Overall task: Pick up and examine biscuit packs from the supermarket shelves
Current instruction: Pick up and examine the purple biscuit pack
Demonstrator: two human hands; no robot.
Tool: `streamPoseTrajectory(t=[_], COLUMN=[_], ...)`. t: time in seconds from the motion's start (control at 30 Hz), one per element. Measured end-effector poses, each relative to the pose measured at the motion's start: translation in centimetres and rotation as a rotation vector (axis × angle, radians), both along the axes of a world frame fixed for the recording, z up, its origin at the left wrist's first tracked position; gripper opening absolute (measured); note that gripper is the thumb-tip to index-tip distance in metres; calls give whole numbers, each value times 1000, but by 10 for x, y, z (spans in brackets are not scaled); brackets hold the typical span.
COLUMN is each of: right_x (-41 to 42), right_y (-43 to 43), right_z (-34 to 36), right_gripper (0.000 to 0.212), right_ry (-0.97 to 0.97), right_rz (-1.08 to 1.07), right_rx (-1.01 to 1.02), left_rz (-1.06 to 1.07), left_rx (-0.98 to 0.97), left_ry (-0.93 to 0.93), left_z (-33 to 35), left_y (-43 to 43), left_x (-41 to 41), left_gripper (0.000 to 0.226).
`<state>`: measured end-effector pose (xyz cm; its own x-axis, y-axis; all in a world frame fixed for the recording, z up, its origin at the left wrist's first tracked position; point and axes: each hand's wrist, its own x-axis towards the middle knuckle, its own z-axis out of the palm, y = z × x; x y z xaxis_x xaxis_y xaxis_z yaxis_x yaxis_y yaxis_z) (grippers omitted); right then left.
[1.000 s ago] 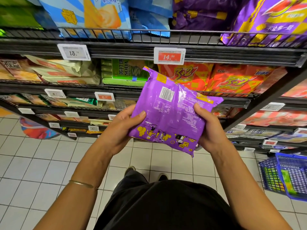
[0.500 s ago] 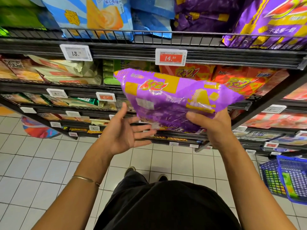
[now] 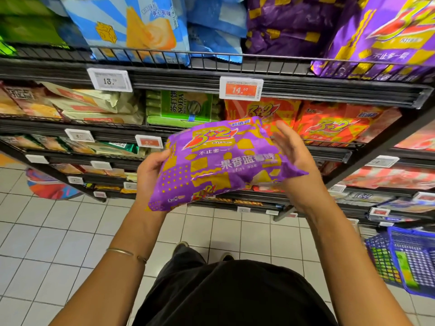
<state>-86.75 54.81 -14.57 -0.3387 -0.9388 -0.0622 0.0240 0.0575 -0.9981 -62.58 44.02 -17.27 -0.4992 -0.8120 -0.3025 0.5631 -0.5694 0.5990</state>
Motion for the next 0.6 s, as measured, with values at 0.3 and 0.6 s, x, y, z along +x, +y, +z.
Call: streamPoseTrajectory(t=[0.3, 0.6], right_x=[-11, -40], right_y=[1, -28], right_z=[-7, 40], right_gripper=[55, 51], right_ry=[-514, -300], right_rz=[142, 29], right_rx=[31, -222], left_rz=[-86, -29], left_rx=[-66, -458], left_ry=[-48, -238], left_z=[29, 91], left_y=[-4, -39], left_x=[-9, -42], left_gripper=[33, 52])
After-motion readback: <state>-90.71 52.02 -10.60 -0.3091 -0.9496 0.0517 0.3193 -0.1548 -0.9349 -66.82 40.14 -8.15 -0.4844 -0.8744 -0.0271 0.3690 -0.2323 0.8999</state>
